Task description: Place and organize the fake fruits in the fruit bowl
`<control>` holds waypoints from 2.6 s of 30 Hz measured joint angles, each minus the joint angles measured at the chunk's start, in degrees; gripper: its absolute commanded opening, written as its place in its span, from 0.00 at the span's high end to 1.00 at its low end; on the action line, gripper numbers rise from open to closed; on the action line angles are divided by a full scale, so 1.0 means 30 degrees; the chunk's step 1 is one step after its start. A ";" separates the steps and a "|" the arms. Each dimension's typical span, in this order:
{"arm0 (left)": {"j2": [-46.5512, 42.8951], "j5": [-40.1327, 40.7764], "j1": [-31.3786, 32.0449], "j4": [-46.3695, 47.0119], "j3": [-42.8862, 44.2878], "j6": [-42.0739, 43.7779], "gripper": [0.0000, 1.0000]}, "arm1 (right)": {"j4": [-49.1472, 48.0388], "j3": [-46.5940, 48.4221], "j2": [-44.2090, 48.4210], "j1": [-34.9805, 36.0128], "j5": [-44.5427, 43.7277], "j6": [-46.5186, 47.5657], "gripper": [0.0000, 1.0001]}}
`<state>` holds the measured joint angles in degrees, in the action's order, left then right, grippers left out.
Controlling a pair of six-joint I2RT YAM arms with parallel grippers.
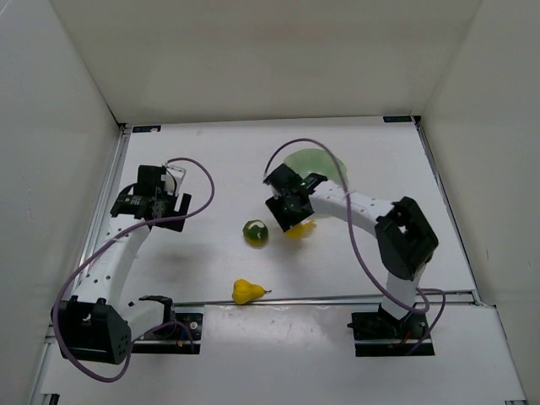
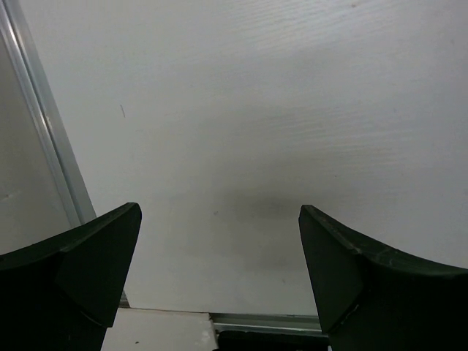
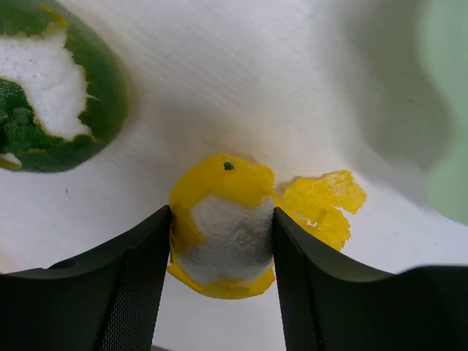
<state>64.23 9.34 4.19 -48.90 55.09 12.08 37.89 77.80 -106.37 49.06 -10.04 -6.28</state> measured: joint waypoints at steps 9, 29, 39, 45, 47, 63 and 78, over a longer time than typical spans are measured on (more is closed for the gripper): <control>0.0066 -0.0168 0.5224 -0.2776 0.1654 0.2936 0.00 | -0.0780 0.2987 0.3672 -0.7657 0.0131 -0.4714 0.42; 0.7628 -0.2667 2.0283 -0.4845 0.3628 0.5187 0.00 | 0.1909 0.6120 0.3869 -0.9471 -0.0393 -0.5887 0.00; 0.9828 -0.4583 2.1150 -0.5952 0.3723 0.7490 0.00 | 0.2011 0.2812 0.5821 -0.9602 -0.1676 -0.5829 0.00; 1.0331 -0.5151 2.1150 -0.4860 0.3198 0.7300 0.05 | 0.2055 0.1763 0.6084 -0.9653 -0.2331 -0.5829 0.00; 1.0404 -0.4932 2.1150 -0.4277 0.2914 0.6863 0.17 | 0.2055 0.1260 0.6375 -0.9653 -0.2463 -0.5843 0.00; 1.0994 -0.2659 1.9081 -0.4218 0.6717 0.5457 0.77 | 0.1719 -0.0138 0.8276 -1.0805 -0.2608 -0.6390 0.00; 2.1835 0.1763 1.4171 0.2506 2.6913 0.4670 0.00 | 0.0736 -0.2076 0.9369 -1.2597 -0.2550 -0.7541 0.00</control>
<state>129.73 14.63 46.70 -41.39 135.83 26.09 40.10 71.57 -78.26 11.27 -17.69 -28.91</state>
